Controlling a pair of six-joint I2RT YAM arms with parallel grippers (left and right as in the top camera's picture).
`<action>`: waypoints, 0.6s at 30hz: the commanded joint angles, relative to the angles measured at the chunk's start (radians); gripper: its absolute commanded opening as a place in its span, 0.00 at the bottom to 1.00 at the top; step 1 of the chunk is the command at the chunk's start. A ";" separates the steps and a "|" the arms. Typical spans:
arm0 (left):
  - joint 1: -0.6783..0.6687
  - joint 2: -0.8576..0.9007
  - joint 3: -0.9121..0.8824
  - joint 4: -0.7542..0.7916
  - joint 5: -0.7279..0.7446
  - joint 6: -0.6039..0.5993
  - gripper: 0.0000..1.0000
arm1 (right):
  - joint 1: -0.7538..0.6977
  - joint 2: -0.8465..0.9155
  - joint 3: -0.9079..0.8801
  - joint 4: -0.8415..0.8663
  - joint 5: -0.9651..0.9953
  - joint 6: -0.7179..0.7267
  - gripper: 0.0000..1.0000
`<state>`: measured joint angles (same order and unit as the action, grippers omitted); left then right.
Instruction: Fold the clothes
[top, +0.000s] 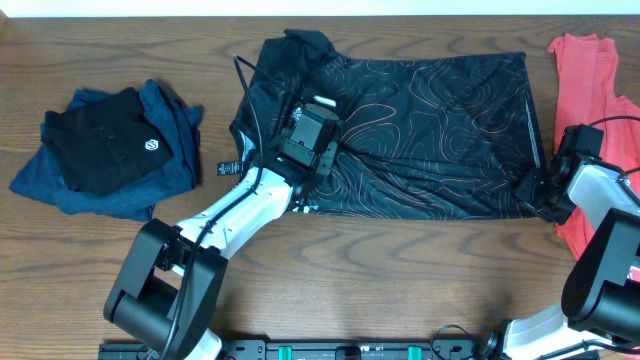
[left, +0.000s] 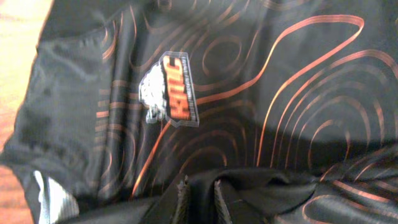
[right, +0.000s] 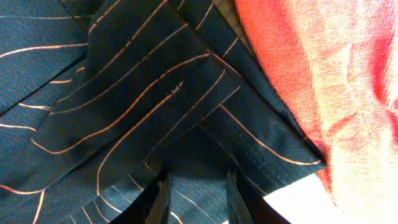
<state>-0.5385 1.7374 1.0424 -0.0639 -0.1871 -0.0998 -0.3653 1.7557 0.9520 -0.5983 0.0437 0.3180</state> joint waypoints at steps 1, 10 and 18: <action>0.005 0.011 0.017 0.018 -0.015 0.010 0.17 | 0.010 0.007 -0.027 -0.002 0.005 -0.009 0.29; 0.006 0.013 0.018 0.012 -0.017 0.076 0.44 | 0.010 0.007 -0.027 0.000 0.005 -0.009 0.28; 0.050 0.002 0.018 -0.317 -0.150 0.005 0.46 | 0.010 0.007 -0.027 0.000 0.008 -0.020 0.29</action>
<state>-0.5224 1.7390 1.0466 -0.3199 -0.2710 -0.0502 -0.3653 1.7557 0.9520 -0.5976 0.0441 0.3099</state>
